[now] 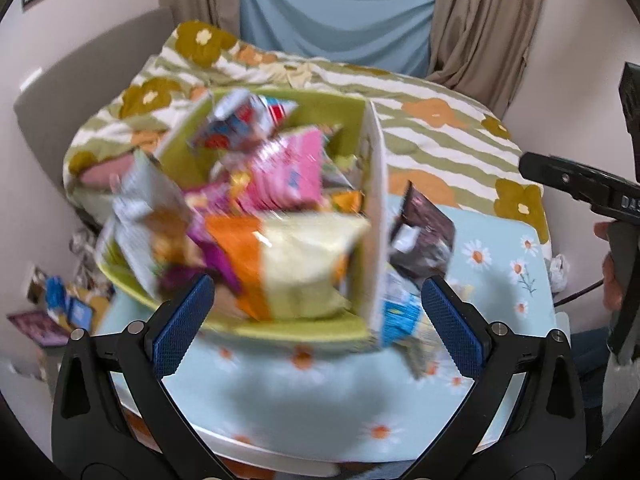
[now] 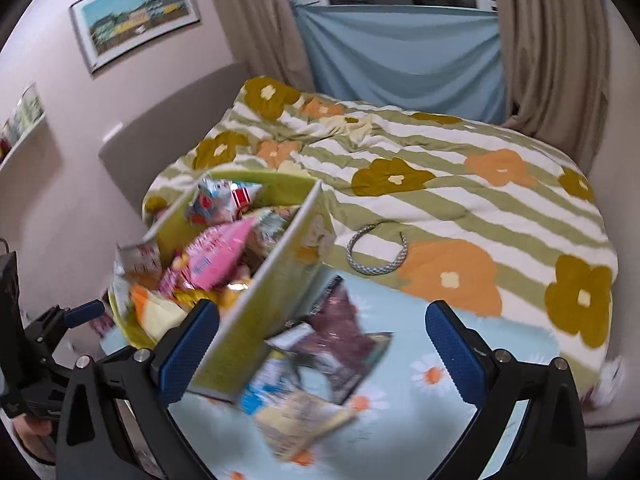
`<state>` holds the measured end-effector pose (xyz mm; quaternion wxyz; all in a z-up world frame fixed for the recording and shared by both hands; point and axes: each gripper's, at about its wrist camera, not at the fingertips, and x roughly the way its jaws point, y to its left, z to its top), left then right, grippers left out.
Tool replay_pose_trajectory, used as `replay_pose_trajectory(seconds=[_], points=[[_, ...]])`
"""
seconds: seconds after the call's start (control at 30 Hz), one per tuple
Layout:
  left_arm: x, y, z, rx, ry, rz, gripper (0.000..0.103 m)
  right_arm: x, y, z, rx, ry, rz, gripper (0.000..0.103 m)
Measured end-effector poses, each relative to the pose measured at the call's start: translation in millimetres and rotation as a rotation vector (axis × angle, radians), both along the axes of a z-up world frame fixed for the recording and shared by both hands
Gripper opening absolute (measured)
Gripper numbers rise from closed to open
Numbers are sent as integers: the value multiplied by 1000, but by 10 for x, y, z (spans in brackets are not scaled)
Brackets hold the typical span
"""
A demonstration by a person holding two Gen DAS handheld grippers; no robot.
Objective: Organize snacks
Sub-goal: 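Move both tools to the last two bags beside the box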
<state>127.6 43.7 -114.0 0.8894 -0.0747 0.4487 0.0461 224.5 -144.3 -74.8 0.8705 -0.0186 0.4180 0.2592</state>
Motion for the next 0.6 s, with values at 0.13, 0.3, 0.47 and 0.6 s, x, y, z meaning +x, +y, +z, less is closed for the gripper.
replay_pose_trajectory(seconds=[0.13,0.3,0.47,0.6], points=[[-36,-271,-253,-46,53,92,103,135,-150,-163,-34,-3,95,103],[-45,-462,-558,-148,92,293,103,356,-234,-484,-25,42,226,103],[74,-609,-762,-203,88,446,103,522,-197,-808,-33,82,342,103],[137,-629,-906,-248,77,566,103,603,-170,-981,-6,130,410,103]])
